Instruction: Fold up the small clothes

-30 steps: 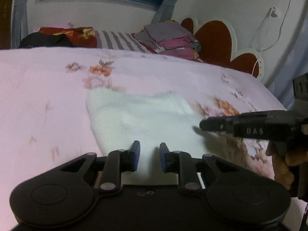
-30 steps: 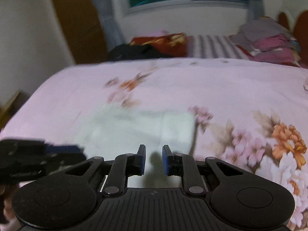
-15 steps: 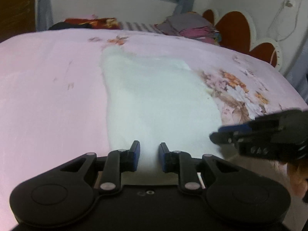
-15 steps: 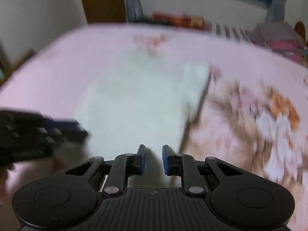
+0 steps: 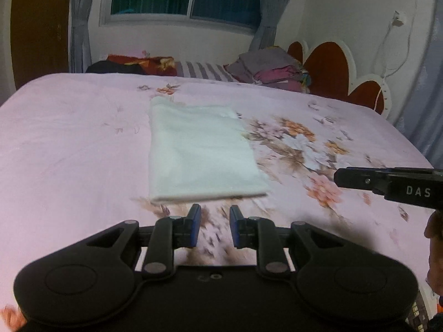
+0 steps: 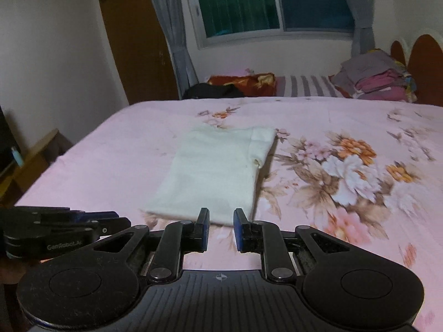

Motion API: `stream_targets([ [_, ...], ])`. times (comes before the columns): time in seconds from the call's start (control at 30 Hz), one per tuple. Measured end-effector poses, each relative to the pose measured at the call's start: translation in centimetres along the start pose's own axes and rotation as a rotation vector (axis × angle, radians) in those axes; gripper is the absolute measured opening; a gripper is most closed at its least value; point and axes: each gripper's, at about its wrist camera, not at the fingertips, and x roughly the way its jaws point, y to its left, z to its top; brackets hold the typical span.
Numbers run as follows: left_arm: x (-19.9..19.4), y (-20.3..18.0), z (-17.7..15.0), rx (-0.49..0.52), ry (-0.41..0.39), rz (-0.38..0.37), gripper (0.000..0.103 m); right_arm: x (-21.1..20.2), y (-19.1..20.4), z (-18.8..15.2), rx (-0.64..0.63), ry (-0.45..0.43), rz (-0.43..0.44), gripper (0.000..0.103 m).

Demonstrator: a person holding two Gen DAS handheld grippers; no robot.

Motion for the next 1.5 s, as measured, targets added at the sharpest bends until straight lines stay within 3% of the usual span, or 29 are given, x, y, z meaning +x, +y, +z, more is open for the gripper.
stream_targets([
  [0.1, -2.6, -1.2, -1.4, 0.006, -0.021, 0.019, 0.037, -2.7, 0.3, -1.2, 0.015, -0.004, -0.005, 0.019],
  [0.13, -3.6, -1.5, -1.9, 0.005, -0.030, 0.035, 0.047, -3.6, 0.4, -1.5, 0.023, -0.003, -0.005, 0.019],
  [0.17, -4.4, -1.8, -2.3, 0.003, -0.045, 0.053, 0.086, -4.5, 0.6, -2.0, 0.027, -0.001, 0.002, 0.024],
  [0.2, -5.5, -2.2, -2.9, 0.001, -0.078, 0.084, 0.099, -5.2, 0.7, -2.4, 0.030, 0.002, 0.001, 0.067],
  [0.23, -6.5, -2.6, -3.4, 0.008, -0.123, 0.113, 0.103, -5.9, 0.7, -3.1, 0.038, -0.006, -0.023, 0.100],
  [0.27, -7.3, -3.0, -3.8, 0.020, -0.138, 0.130, 0.103, -6.8, 0.8, -3.6, 0.047, -0.049, -0.058, 0.103],
  [0.43, -9.1, -4.0, -4.6, 0.018, -0.121, 0.162, 0.103, -8.2, 0.8, -4.9, 0.054, -0.060, -0.089, 0.103],
  [0.77, -11.3, -6.6, -4.9, 0.032, -0.174, 0.134, 0.103, -11.9, 3.1, -6.6, -0.032, -0.099, -0.131, 0.103],
  [1.5, -12.3, -7.5, -5.0, 0.024, -0.204, 0.130, 0.103, -14.1, 2.4, -6.1, -0.051, -0.120, -0.151, 0.103],
])
